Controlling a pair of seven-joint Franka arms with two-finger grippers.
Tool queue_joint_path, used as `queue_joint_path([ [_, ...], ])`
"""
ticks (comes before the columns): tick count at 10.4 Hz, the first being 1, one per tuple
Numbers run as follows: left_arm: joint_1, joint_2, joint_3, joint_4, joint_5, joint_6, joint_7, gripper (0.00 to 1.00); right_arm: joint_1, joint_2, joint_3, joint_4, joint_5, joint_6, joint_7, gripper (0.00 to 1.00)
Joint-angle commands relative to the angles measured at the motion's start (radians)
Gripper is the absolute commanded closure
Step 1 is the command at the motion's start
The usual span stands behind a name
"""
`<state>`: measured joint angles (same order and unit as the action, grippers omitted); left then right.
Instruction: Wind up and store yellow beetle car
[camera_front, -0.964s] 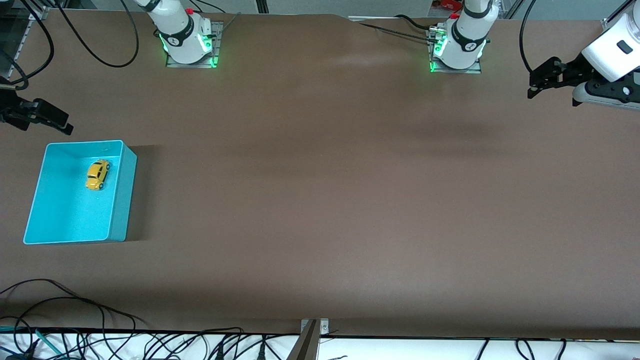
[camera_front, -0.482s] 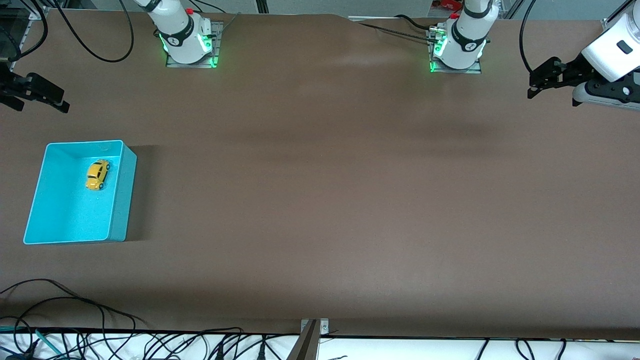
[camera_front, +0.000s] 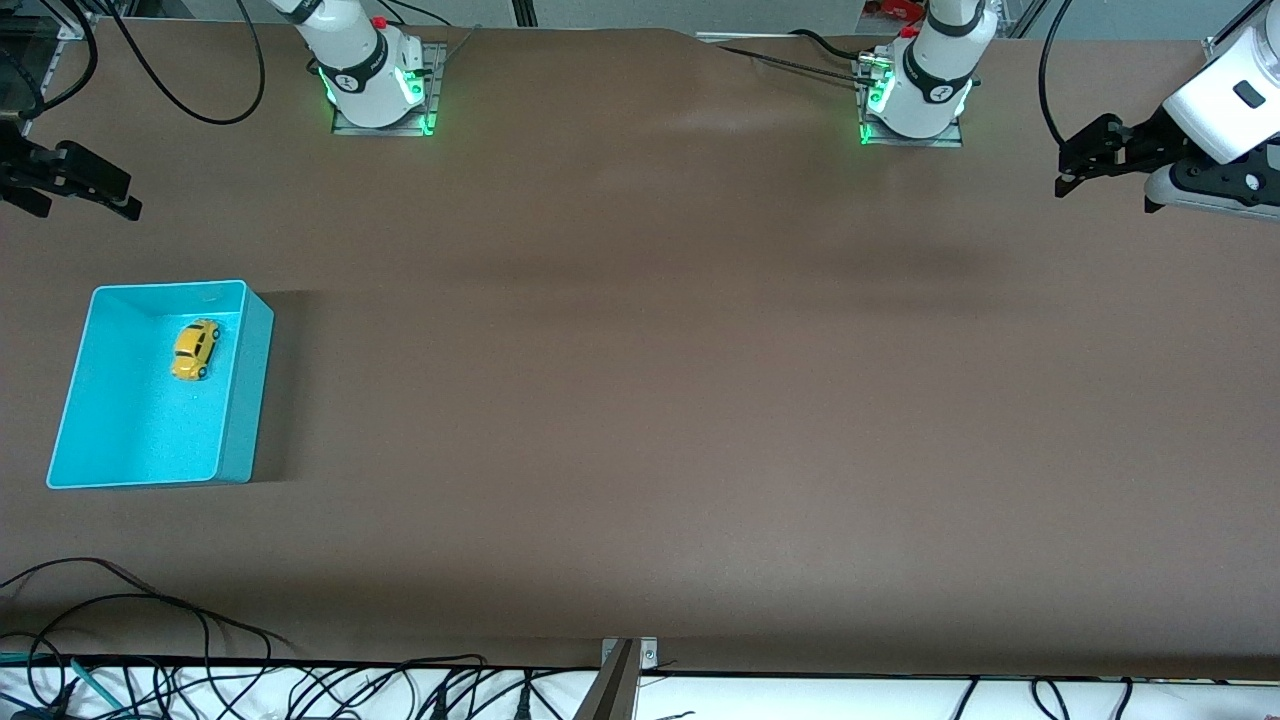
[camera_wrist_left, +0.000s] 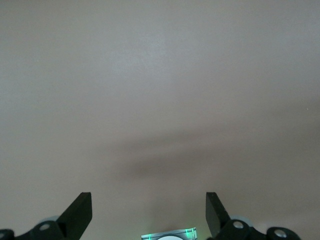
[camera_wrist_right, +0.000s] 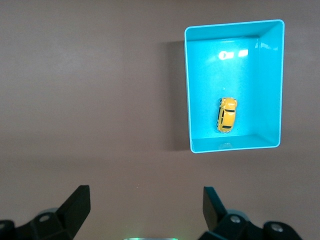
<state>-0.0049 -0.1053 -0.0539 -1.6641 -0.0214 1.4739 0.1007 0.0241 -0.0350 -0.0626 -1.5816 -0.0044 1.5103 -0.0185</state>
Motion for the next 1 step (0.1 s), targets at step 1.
queue_joint_path([
  [1,0.0,0.013,0.0,0.03,-0.017,-0.021,-0.009,0.0,-0.026,-0.02,0.02,-0.009,0.012,-0.025,-0.017,0.0],
])
